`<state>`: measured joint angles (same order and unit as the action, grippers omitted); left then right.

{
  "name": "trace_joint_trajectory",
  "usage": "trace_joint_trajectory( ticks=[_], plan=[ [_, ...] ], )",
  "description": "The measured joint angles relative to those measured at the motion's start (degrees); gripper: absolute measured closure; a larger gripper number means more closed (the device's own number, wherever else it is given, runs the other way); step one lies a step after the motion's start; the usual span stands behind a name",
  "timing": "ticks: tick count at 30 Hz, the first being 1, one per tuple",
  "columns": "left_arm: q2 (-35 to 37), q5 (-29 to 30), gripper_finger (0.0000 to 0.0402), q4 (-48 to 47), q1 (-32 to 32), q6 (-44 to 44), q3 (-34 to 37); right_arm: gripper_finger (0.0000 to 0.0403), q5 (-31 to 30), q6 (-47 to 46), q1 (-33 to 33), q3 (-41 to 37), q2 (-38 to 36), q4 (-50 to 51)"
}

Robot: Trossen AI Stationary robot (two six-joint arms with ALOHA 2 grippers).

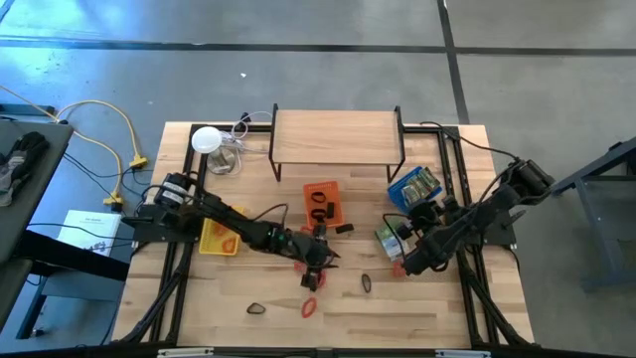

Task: Pick & Place Office Desk Supplies
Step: Put the yellow crayon box into the blue bin

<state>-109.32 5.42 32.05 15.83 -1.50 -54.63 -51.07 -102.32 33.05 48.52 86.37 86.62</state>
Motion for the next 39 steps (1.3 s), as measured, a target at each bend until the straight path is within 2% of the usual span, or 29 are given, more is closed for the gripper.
trace_joint_trajectory(
  ticks=[7,17,24,34,39],
  plan=[
    [0.02,-1.24,0.0281,0.43,-3.02,-0.72,0.00,0.0305,-0.83,1.95,-4.08,-4.47,-2.51,-4.74],
    [0.07,-6.18,0.0281,2.50,-6.49,-0.70,0.00,0.0305,-1.16,15.46,-9.65,-4.58,-5.27,-14.46],
    [0.07,-6.66,0.0281,2.45,-7.60,-0.70,0.00,0.0305,-0.80,22.84,-12.69,-5.41,-5.16,-22.58],
    [0.07,-8.63,0.0281,2.58,-7.95,-0.40,0.00,0.0304,1.69,22.78,-13.30,-11.51,-5.05,-30.85],
    [0.07,-8.67,0.0281,2.99,-7.95,-0.24,0.00,0.0288,1.37,21.80,-13.30,-13.20,-5.05,-32.88]
  ],
)
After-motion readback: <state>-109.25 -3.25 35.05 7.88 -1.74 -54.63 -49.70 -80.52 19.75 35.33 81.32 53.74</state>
